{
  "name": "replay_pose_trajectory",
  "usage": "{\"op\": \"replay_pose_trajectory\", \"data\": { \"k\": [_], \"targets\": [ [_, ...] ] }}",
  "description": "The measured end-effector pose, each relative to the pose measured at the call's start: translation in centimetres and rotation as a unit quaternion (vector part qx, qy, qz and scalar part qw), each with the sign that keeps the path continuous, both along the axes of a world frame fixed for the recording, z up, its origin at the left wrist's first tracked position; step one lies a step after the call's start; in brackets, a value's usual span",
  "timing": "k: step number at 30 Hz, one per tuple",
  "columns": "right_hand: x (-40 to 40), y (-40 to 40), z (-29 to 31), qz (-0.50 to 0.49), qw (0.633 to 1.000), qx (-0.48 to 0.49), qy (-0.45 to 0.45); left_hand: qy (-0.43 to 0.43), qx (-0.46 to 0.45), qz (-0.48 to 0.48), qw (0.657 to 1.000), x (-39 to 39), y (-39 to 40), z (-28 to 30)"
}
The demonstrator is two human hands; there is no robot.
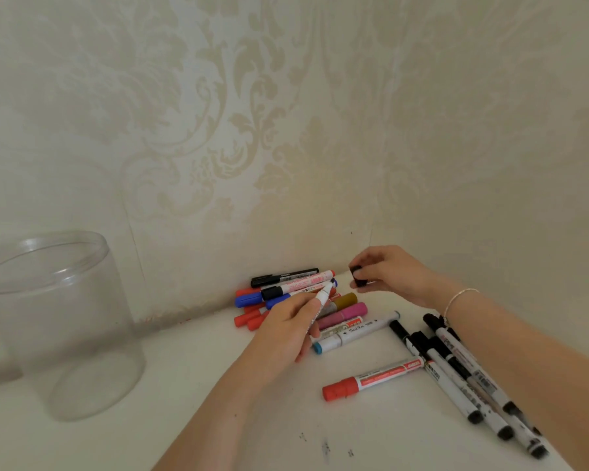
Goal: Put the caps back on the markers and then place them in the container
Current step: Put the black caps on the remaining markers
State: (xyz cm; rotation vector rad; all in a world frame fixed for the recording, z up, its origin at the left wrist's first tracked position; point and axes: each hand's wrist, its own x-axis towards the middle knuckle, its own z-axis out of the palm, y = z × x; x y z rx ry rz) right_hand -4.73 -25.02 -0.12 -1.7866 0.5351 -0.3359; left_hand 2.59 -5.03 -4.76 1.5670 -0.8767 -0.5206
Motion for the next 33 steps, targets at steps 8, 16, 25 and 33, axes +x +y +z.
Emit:
{"op": "replay_pose_trajectory", "data": {
  "k": [8,16,25,33],
  "targets": [
    [-0.6,3.1,1.6,0.029,0.983,0.154,-0.098,-0.002,0.003,0.002,1.000,0.0,-0.1,-0.1],
    [-0.3,4.7,1.8,-0.004,0.985,0.133,-0.108,-0.007,0.003,0.013,1.000,0.3,-0.1,-0.2],
    [-0.2,6.3,1.5,0.016,0.991,0.114,-0.075,-0.013,-0.016,0.034,0.999,0.3,0.0,0.1],
    [0.5,7.6,3.1,-0.003,0.998,0.005,-0.068,-0.033,-0.074,0.103,0.991,0.4,0.1,-0.3]
  ]
}}
